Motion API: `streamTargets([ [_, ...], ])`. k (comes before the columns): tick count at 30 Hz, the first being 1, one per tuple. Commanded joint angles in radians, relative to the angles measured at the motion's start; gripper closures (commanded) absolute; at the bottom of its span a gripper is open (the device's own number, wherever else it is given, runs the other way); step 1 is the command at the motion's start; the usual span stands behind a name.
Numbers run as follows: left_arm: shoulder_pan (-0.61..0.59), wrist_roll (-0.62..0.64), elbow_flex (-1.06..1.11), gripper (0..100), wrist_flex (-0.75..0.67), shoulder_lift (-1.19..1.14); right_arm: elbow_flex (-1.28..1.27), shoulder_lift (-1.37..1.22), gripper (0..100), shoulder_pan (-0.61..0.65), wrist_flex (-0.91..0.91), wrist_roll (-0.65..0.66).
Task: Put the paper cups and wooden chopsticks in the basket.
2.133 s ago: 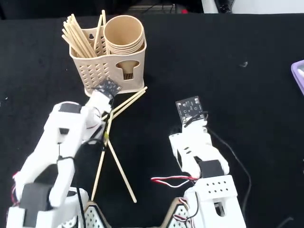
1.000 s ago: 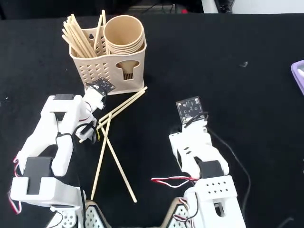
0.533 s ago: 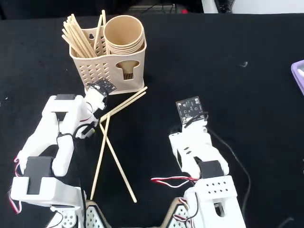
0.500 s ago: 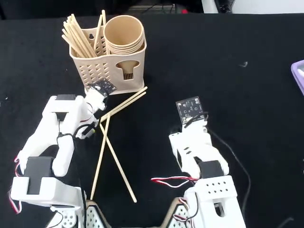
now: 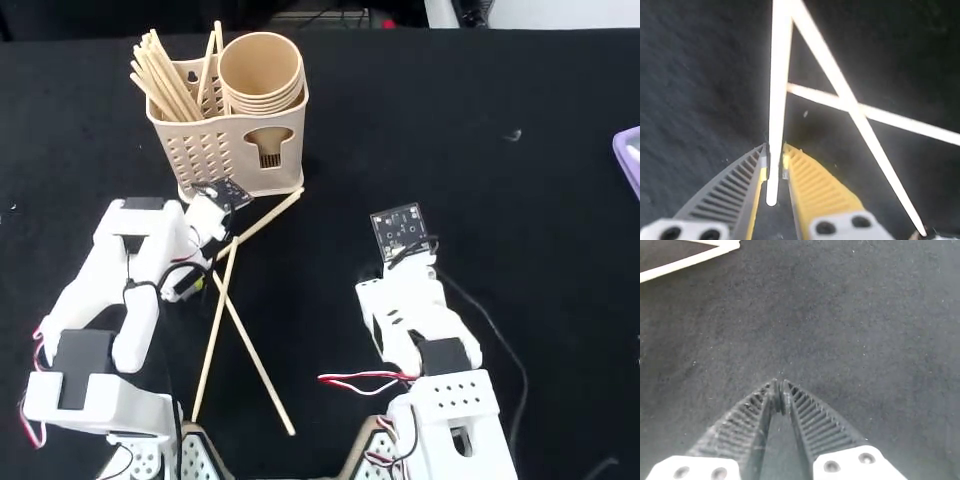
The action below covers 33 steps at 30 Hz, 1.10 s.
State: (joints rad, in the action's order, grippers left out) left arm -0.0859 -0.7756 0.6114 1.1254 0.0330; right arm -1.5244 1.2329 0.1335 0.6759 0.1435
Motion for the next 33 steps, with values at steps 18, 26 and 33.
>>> streamTargets([
  [18,0.159,0.009,0.206,97,0.213,0.749,0.004,0.015,98.7,-0.011,-0.040,-0.005],
  [26,0.305,0.006,0.426,97,0.167,0.802,-0.002,0.021,98.7,-0.015,-0.044,-0.005],
  [33,0.381,0.014,0.486,97,-0.002,0.700,0.025,0.022,98.7,-0.132,-0.044,-0.092],
])
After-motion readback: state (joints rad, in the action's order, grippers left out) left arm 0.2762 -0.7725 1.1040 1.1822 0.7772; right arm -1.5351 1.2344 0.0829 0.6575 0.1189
